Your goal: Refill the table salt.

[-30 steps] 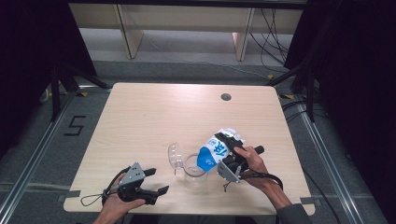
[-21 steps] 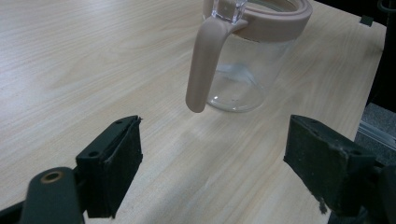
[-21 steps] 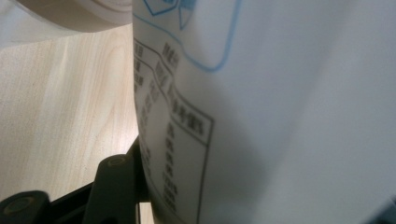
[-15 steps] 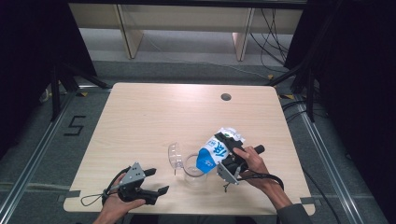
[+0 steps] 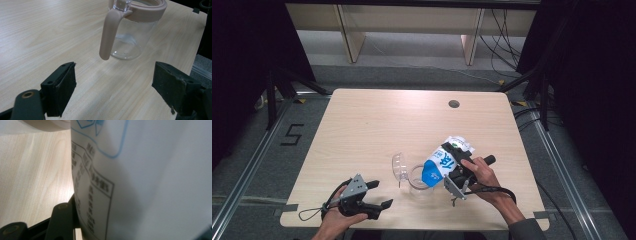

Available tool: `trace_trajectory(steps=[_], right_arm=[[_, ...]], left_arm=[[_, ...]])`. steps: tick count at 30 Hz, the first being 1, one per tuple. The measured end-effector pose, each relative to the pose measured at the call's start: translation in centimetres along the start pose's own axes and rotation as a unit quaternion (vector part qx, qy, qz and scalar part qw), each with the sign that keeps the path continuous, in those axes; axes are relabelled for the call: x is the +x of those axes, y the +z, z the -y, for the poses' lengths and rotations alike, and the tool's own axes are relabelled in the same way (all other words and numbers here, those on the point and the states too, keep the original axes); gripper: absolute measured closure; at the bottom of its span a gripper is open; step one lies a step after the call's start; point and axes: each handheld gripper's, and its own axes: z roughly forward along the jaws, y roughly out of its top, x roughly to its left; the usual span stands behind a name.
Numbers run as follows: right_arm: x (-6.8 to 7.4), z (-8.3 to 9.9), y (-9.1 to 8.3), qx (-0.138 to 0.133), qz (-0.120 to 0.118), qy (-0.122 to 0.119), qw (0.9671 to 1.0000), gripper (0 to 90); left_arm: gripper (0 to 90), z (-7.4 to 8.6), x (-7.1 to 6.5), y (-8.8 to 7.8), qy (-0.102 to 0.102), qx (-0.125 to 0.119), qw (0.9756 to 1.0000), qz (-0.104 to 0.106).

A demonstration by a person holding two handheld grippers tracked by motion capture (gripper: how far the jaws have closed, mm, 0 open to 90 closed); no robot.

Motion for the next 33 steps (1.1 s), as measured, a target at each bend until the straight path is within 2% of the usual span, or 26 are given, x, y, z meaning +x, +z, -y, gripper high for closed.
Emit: trace_trajectory(steps=[1, 3, 5, 7, 8, 11, 13, 15, 16, 17, 19, 20, 24, 25, 27, 28, 31, 33], right_arm=[[-0.38, -0.03, 0.12, -0.010, 0.000, -0.026, 0.9996, 46.2], [-0.42, 0.00, 0.02, -0.005, 0.000, -0.024, 0.9997, 46.3], [-0.53, -0.04, -0.03, -0.004, 0.004, -0.034, 0.9994, 46.3], [-0.39, -0.04, 0.10, -0.008, 0.007, -0.032, 0.9994, 46.4], [0.02, -0.01, 0.05, 0.001, 0.002, -0.005, 1.0000, 46.3], [0.08, -0.01, 0.03, 0.002, 0.002, -0.004, 1.0000, 46.3], [0.02, -0.10, -0.01, 0.005, 0.002, -0.014, 0.9999, 46.3], [0.11, -0.12, -0.04, 0.007, 0.000, -0.010, 0.9999, 46.5], [-0.22, -0.19, 0.05, -0.002, 0.006, -0.036, 0.9993, 46.6], [-0.40, -0.25, -0.03, -0.001, 0.008, -0.048, 0.9988, 46.6], [-0.38, -0.21, 0.00, -0.002, 0.008, -0.044, 0.9990, 46.7], [-0.34, -0.20, 0.06, -0.004, 0.009, -0.045, 0.9989, 46.8], [-0.22, -0.23, 0.13, -0.005, 0.013, -0.051, 0.9986, 46.9], [0.26, -0.21, 0.01, 0.007, 0.007, -0.018, 0.9998, 47.1], [0.27, -0.26, 0.01, 0.009, 0.009, -0.019, 0.9997, 47.3], [0.16, -0.28, -0.01, 0.011, 0.009, -0.031, 0.9994, 47.3], [0.24, -0.27, -0.02, 0.011, 0.010, -0.022, 0.9996, 47.4], [0.22, -0.28, -0.06, 0.013, 0.010, -0.025, 0.9995, 47.4]], left_arm=[[18.3, 0.00, 0.00, 0.00, 0.000, 0.000, 1.0000, 0.000], [18.3, 0.00, 0.01, 0.00, 0.000, 0.000, 1.0000, 0.000], [18.3, 0.00, 0.02, 0.01, 0.000, 0.001, 1.0000, 0.001], [18.3, 0.01, 0.02, 0.05, 0.000, -0.001, 1.0000, 0.001], [18.3, 0.01, 0.04, 0.04, 0.001, 0.001, 1.0000, 0.001], [18.3, 0.02, 0.03, 0.05, 0.000, 0.000, 1.0000, 0.002], [18.3, 0.01, 0.03, 0.05, 0.000, 0.001, 1.0000, 0.001], [18.3, 0.01, 0.04, 0.06, 0.001, 0.001, 1.0000, 0.002], [18.3, 0.01, 0.04, 0.05, 0.001, 0.001, 1.0000, 0.002], [18.3, 0.01, 0.04, 0.05, 0.001, 0.001, 1.0000, 0.002], [18.3, 0.06, -0.01, 0.06, -0.009, 0.001, 1.0000, 0.001], [18.3, 0.02, 0.08, 0.01, 0.000, 0.001, 1.0000, 0.000], [18.3, 0.02, 0.05, 0.02, -0.001, 0.002, 1.0000, 0.000], [18.3, 0.02, 0.05, 0.03, 0.000, 0.002, 1.0000, 0.000], [18.3, 0.03, 0.07, 0.02, 0.000, 0.002, 1.0000, 0.000], [18.3, 0.03, 0.09, 0.01, 0.000, 0.002, 1.0000, -0.001], [18.3, 0.03, 0.09, 0.01, 0.000, 0.002, 1.0000, -0.001], [18.3, 0.03, 0.07, 0.02, 0.000, 0.002, 1.0000, 0.000]])
